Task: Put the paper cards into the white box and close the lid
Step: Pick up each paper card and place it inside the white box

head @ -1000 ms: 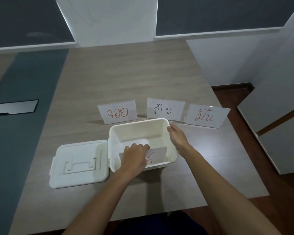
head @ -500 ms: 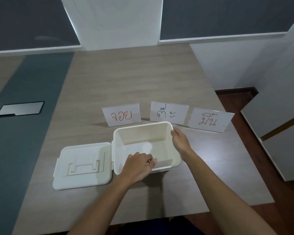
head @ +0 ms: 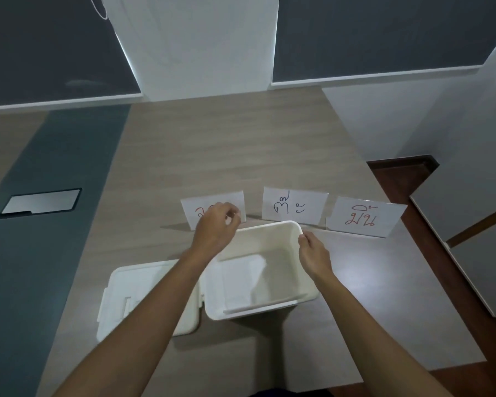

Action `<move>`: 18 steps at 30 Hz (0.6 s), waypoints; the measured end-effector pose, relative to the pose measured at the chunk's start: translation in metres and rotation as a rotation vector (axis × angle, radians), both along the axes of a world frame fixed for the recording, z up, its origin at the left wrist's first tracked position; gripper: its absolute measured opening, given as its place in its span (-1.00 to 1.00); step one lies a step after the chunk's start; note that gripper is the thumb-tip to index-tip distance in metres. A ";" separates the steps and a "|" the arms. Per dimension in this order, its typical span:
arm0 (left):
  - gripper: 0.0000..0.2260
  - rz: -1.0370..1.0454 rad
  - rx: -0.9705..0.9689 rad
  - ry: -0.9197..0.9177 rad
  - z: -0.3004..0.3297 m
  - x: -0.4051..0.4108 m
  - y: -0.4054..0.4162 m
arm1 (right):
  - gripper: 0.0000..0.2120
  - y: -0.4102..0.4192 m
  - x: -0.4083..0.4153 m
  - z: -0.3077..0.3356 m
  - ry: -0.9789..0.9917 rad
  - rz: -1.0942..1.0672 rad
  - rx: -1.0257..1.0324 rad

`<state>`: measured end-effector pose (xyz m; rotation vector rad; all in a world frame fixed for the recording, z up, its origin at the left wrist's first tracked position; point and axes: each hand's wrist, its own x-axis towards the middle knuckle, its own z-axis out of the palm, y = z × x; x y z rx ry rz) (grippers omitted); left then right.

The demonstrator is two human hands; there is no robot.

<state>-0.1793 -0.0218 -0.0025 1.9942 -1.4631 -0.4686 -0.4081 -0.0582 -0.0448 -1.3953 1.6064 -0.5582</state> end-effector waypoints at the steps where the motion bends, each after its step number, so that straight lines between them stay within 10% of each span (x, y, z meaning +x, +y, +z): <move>1: -0.85 0.014 0.006 -0.025 -0.003 0.010 -0.009 | -0.67 0.000 0.001 0.000 0.008 -0.002 -0.010; 10: -0.50 -0.002 0.280 -0.331 -0.029 0.076 -0.071 | -0.69 -0.008 0.007 -0.005 0.065 -0.001 -0.040; 18: -0.70 0.004 0.446 -0.385 -0.032 0.081 -0.091 | -0.70 -0.009 0.006 -0.006 0.095 0.018 -0.053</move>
